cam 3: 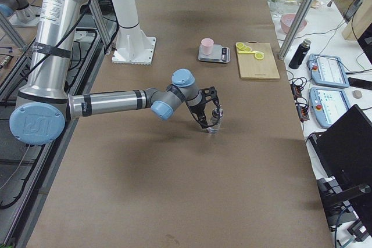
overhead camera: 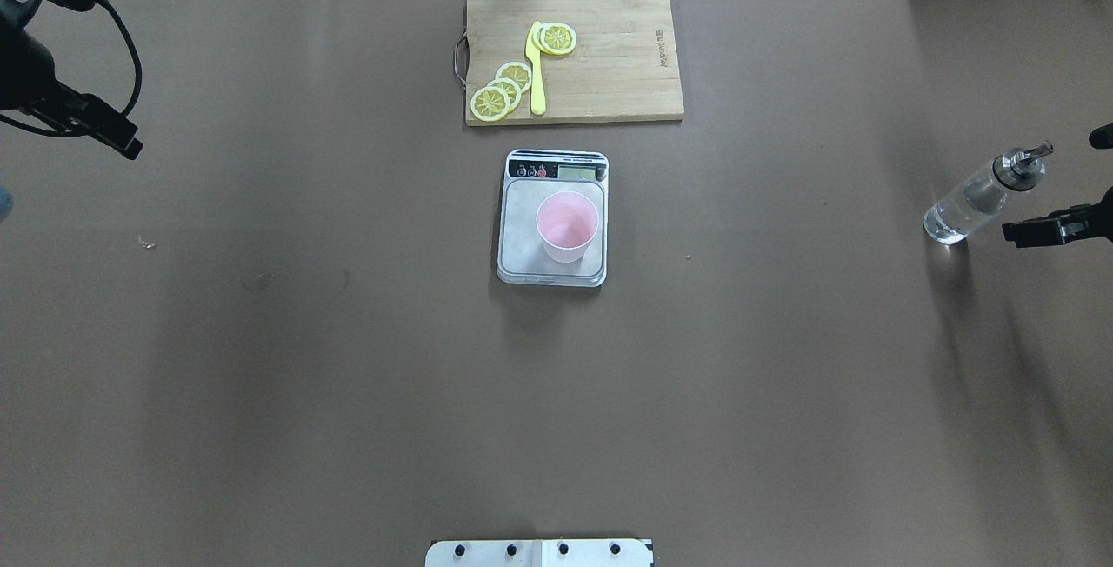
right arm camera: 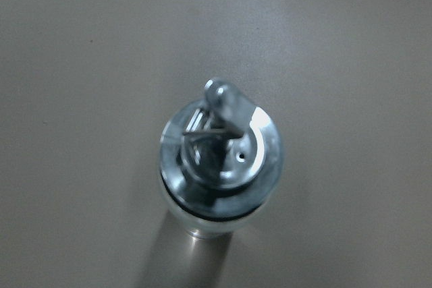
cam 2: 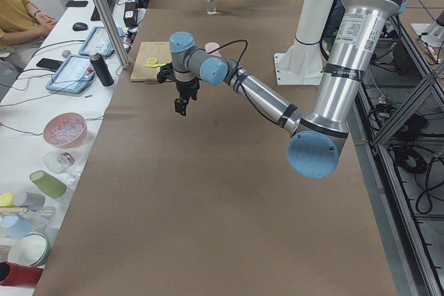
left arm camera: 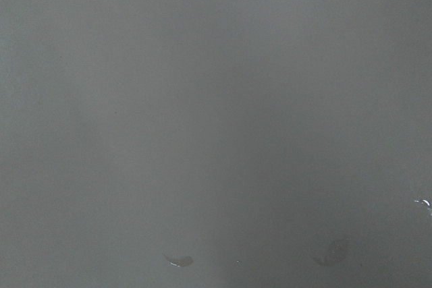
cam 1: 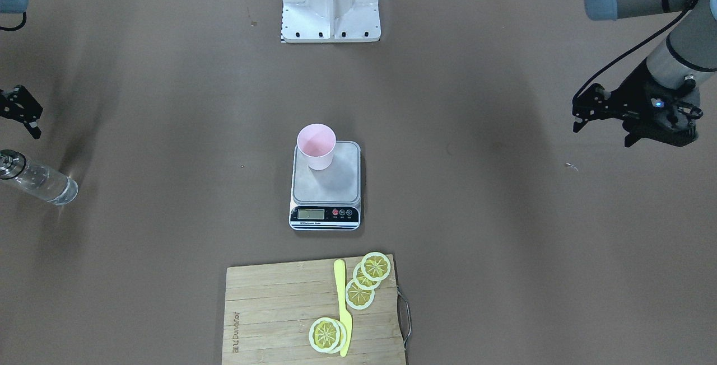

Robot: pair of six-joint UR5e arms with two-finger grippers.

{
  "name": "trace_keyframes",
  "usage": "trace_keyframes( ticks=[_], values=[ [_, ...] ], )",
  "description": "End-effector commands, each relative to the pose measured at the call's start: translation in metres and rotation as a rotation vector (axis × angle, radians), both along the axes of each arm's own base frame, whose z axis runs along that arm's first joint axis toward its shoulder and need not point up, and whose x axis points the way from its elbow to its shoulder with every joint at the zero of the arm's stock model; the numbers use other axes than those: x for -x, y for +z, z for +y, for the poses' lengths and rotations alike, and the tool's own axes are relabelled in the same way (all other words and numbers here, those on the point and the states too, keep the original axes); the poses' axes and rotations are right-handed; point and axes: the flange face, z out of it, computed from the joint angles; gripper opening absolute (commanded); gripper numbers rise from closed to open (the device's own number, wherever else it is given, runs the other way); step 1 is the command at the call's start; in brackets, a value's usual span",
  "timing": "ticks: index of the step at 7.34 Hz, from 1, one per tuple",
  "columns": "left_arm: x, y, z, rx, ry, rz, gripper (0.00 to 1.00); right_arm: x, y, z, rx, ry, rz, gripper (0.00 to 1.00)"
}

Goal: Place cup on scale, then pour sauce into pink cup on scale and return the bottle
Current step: 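Move the right gripper toward the glass sauce dispenser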

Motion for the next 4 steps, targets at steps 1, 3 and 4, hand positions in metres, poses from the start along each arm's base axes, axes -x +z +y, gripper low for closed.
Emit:
trace_keyframes(
  ticks=[1, 3, 4],
  values=[
    [0.0, 0.001, 0.0, 0.001, 0.0, -0.001, 0.97, 0.003, 0.029, -0.002, -0.022, 0.0, -0.01, 0.95],
    [0.0, 0.001, 0.0, 0.002, 0.0, -0.002, 0.97, 0.008, 0.025, -0.003, -0.03, 0.027, -0.026, 0.95],
    [0.0, 0.0, 0.0, 0.001, 0.0, -0.001, 0.97, 0.014, 0.021, -0.001, -0.057, 0.04, -0.036, 0.95]
  ],
)
